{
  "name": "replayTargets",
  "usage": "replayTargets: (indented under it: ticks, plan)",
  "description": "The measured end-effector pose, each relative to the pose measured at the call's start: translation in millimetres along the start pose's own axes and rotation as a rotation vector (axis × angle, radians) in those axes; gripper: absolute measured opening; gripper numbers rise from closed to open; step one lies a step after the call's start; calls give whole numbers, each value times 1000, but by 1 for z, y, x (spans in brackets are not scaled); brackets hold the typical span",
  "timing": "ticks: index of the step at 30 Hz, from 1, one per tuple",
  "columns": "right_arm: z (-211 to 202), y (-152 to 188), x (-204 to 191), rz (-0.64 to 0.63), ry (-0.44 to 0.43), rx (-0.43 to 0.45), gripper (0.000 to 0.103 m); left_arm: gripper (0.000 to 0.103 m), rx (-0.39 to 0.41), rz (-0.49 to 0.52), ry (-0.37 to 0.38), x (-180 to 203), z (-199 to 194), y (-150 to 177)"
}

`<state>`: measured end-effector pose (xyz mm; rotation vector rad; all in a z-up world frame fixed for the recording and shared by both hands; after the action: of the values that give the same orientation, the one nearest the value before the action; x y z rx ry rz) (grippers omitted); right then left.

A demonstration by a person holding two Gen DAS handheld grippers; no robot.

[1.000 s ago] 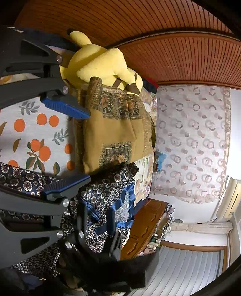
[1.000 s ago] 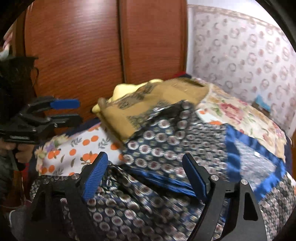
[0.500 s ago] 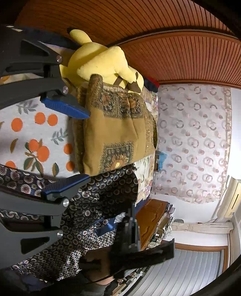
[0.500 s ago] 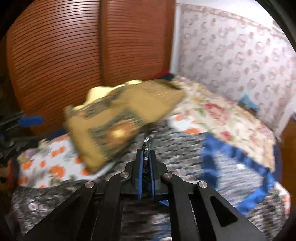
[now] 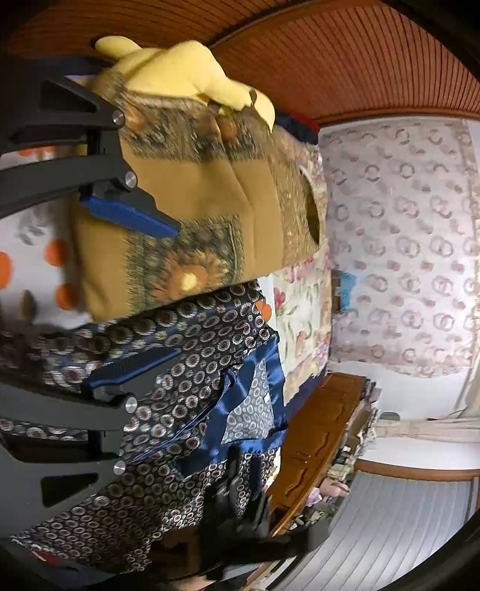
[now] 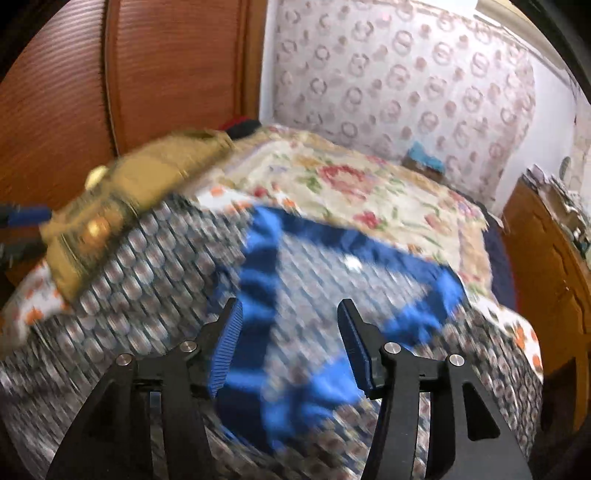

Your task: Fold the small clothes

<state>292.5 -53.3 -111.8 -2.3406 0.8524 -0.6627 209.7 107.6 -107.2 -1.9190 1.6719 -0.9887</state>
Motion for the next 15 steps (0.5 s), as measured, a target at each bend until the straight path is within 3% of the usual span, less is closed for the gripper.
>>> replayTargets:
  ticks: [7,10,15]
  plan:
    - [-5,70,30,19,32,-93,54,40,-83,26,5,15,40,-14]
    - [-9,95,40,43,42,-120,54,39,-133,32,7,21,56,-16]
    - [-17,107,49,108,24,-90,54,39,-197,59,-33,27,81,-13]
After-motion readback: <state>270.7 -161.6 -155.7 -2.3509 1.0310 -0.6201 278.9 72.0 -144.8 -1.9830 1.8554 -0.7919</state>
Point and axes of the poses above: each gripper's, at about its wrist camera, not at the fingertips, and z roughly the way its jaws point, x to its right, y to its underside, the point moved 9 cm from there along z, roughly the way its jaws point, and after that the axes turned 12 degrees about -z, right-handed, at the moved point
